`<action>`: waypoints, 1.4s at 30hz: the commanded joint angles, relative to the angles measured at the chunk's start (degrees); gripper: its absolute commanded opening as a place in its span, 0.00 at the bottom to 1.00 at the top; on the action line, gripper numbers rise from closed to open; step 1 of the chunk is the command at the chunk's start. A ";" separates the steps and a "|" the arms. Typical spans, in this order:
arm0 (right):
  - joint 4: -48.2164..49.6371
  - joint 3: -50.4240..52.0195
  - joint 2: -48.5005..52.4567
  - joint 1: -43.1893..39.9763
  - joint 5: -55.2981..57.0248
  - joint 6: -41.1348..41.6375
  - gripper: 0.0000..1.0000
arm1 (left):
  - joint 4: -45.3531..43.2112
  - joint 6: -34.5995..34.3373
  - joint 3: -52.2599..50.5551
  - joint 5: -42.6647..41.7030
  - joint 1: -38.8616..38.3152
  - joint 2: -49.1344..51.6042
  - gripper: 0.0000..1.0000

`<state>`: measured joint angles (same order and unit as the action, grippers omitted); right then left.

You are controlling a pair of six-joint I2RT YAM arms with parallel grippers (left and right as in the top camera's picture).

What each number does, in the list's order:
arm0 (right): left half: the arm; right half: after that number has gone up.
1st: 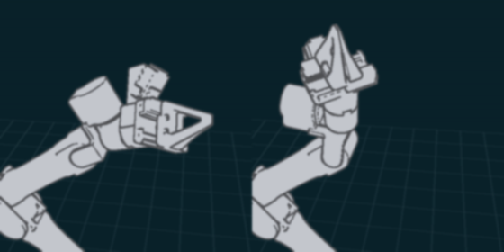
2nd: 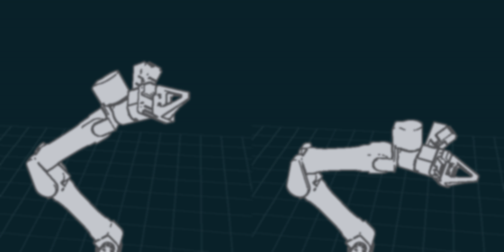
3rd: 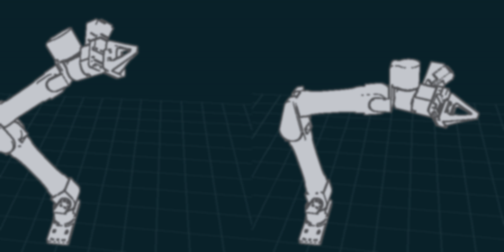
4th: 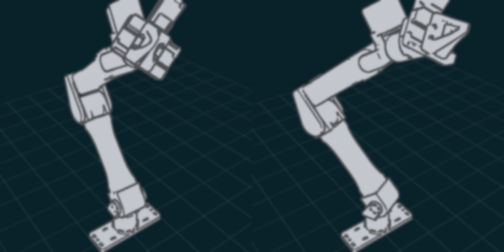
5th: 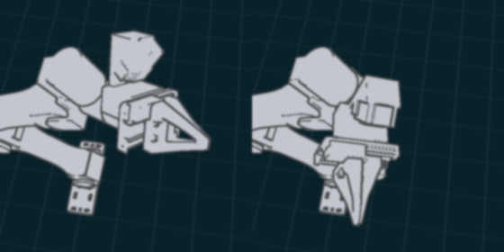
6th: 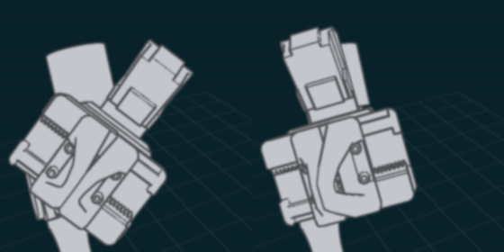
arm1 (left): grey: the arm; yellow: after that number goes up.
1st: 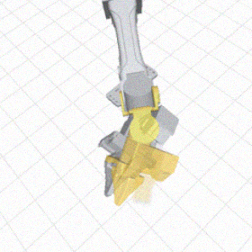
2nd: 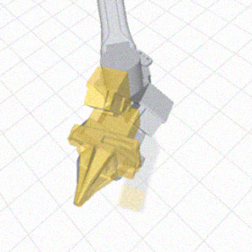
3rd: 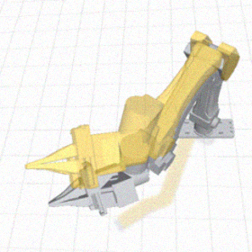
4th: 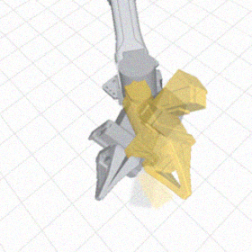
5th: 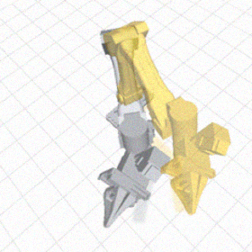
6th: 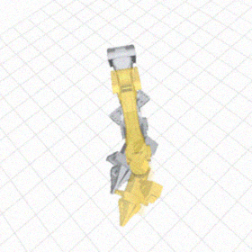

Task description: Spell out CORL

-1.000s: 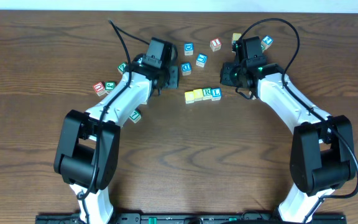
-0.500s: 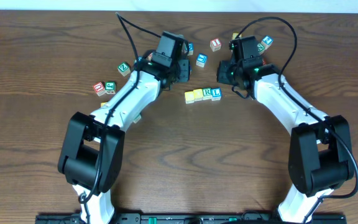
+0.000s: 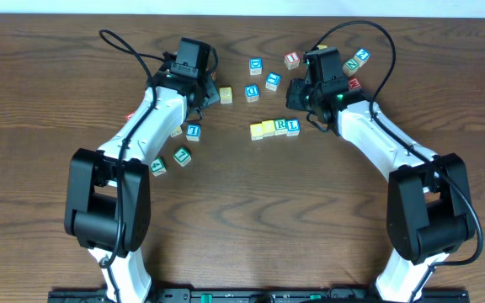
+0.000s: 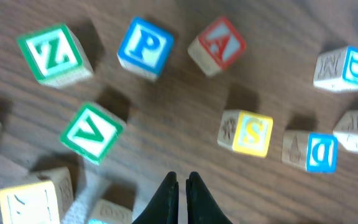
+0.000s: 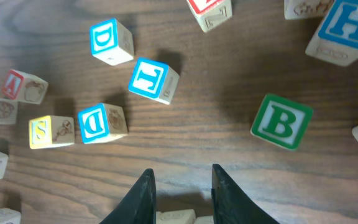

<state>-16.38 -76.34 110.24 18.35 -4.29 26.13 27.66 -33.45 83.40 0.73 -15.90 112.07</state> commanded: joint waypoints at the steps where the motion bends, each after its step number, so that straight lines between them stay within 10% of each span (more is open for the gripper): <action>1: 0.96 -0.66 2.08 0.52 -0.33 0.63 0.24 | 2.27 -1.33 0.96 -1.18 -0.85 -0.74 0.08; 42: -21.22 -7.21 5.62 1.09 3.93 2.36 0.19 | 7.26 -1.36 -1.64 -1.60 -3.58 -0.74 0.07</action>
<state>-36.88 -82.98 114.83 19.16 -1.67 27.51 34.59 -34.54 82.50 -0.97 -19.62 112.07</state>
